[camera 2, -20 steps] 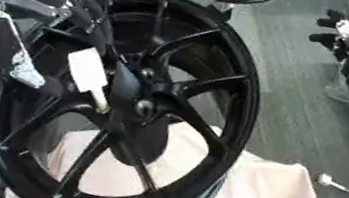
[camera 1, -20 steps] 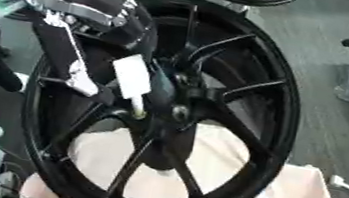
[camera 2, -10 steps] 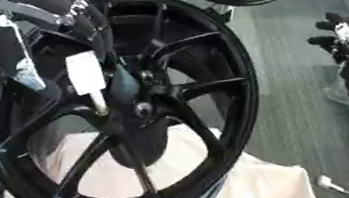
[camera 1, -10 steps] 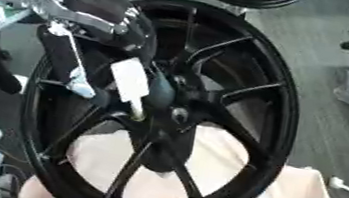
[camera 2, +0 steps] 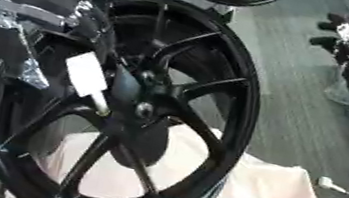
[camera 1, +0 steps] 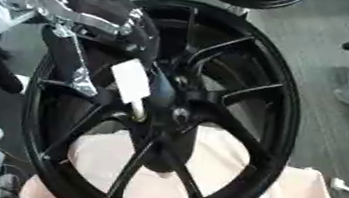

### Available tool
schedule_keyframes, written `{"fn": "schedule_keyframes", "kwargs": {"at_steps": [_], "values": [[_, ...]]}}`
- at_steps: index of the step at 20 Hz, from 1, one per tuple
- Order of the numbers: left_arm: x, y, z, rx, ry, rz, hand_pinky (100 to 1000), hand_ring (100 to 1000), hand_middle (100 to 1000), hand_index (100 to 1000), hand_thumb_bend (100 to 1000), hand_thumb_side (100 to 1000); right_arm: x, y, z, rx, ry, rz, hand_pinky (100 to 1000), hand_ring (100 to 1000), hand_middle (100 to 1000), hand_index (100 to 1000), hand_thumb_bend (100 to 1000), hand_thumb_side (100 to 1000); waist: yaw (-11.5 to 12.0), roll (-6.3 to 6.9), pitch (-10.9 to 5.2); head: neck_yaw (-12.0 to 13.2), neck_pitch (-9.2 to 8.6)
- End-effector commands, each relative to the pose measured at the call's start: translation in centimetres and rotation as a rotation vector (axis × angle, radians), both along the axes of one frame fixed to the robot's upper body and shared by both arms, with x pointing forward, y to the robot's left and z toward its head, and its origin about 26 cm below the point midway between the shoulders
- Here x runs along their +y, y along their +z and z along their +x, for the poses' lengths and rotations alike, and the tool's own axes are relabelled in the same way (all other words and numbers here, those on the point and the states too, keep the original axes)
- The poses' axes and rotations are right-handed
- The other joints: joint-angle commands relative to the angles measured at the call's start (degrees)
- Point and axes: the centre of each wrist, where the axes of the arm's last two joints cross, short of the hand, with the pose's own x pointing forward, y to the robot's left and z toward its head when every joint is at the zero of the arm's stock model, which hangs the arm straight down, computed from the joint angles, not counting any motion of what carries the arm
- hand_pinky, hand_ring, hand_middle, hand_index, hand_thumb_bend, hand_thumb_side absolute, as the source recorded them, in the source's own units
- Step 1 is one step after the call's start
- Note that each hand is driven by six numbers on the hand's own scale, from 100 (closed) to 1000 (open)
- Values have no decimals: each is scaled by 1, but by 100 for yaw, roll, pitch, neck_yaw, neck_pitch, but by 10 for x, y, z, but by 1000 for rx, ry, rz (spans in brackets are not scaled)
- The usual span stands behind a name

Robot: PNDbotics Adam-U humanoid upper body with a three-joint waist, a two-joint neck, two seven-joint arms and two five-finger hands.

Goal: Pull the pin out of the wheel hub.

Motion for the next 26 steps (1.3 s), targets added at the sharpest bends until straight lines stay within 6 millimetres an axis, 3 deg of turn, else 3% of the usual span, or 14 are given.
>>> {"fn": "schedule_keyframes", "kwargs": {"at_steps": [1,8,14,17,26], "values": [[1,10,-1,-42,-153,246,814,789,722,700,468,240,-4,15,-1,-32,-6,-32,961,716,765,844,103,583,-2,-63,-83,7,-68],[-1,7,-2,-27,-155,244,803,759,656,596,436,233,-4,14,-1,-31,-7,-34,961,716,765,844,100,586,3,-65,-82,22,-71],[0,6,-1,-35,-150,256,777,719,596,494,448,100,-3,14,-1,-29,-7,-35,961,716,765,845,100,590,12,-64,-83,28,-71],[2,10,-2,-40,-146,243,768,705,577,441,440,102,-3,14,-1,-28,-6,-36,961,716,766,845,100,591,19,-67,-83,30,-75],[3,21,-10,-24,-141,183,754,687,544,408,408,115,-3,13,-1,-27,-4,-40,962,717,766,846,100,593,29,-65,-90,46,-84]]}}
